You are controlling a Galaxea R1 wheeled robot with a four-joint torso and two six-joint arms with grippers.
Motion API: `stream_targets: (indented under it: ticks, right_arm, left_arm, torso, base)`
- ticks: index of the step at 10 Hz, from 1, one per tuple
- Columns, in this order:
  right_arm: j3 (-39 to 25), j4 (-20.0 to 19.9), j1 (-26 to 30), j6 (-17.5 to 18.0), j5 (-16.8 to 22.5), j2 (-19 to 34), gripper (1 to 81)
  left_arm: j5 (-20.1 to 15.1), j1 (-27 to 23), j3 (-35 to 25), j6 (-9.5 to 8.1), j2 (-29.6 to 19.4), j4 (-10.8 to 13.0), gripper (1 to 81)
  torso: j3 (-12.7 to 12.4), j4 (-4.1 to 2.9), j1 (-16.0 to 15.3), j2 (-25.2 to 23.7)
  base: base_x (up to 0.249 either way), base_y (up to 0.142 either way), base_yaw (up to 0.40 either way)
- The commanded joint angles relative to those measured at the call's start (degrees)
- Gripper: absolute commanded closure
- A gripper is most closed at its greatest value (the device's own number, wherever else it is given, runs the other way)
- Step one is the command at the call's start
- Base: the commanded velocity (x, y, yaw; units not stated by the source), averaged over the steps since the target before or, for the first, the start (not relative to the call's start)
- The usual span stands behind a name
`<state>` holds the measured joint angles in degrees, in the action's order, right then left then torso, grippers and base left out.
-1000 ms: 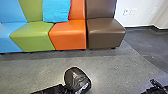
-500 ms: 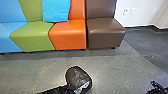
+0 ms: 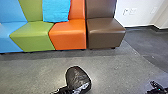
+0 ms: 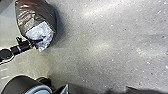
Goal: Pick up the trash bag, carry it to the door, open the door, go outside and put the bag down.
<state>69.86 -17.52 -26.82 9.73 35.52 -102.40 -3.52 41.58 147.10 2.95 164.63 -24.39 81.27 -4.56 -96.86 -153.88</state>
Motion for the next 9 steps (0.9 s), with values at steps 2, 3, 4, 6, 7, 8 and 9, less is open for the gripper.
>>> stream_targets:
  ticks: [2,3,4,6,7,8,9]
  right_arm:
    - [-0.6,-1.1,4.8,0.1,3.2,1.7,1.0]
    - [-0.5,-1.0,4.8,0.1,3.2,1.4,1.0]
    - [-0.5,-1.1,4.8,0.1,3.2,1.2,1.0]
    - [-0.5,-1.1,4.8,0.1,3.2,1.1,1.0]
    - [-0.4,-1.0,4.7,0.1,3.2,1.1,1.0]
    - [-0.3,-1.0,4.7,0.1,3.2,1.1,1.0]
    - [-0.3,-1.0,4.6,0.1,3.2,1.1,1.0]
  left_arm:
    - [-2.1,-6.1,0.3,0.39,-0.7,-0.6,1.0]
    - [-2.2,-6.1,0.4,0.65,-0.6,0.0,1.0]
    - [-2.3,-6.0,0.4,0.65,-0.6,0.4,1.0]
    - [-3.0,-6.0,0.4,0.65,-0.5,0.6,81.1]
    - [-3.0,-6.1,0.4,0.57,-0.4,0.5,81.1]
    - [-3.8,-5.6,0.1,0.57,-0.4,0.7,81.1]
    - [-5.5,-4.6,0.4,0.57,-0.4,0.8,81.1]
  torso:
    - [0.0,0.0,0.0,0.0]
    - [0.0,0.0,0.0,0.0]
    - [0.0,0.0,0.0,0.0]
    - [0.0,0.0,0.0,0.0]
    - [0.0,0.0,0.0,0.0]
    - [0.0,0.0,0.0,0.0]
    - [0.0,0.0,0.0,0.0]
  base:
    - [0.0,0.0,0.0]
    - [0.0,0.0,0.0]
    - [0.0,0.0,0.0]
    - [0.0,0.0,0.0]
    - [0.0,0.0,0.0]
    - [0.0,0.0,0.0]
    - [0.0,0.0,0.0]
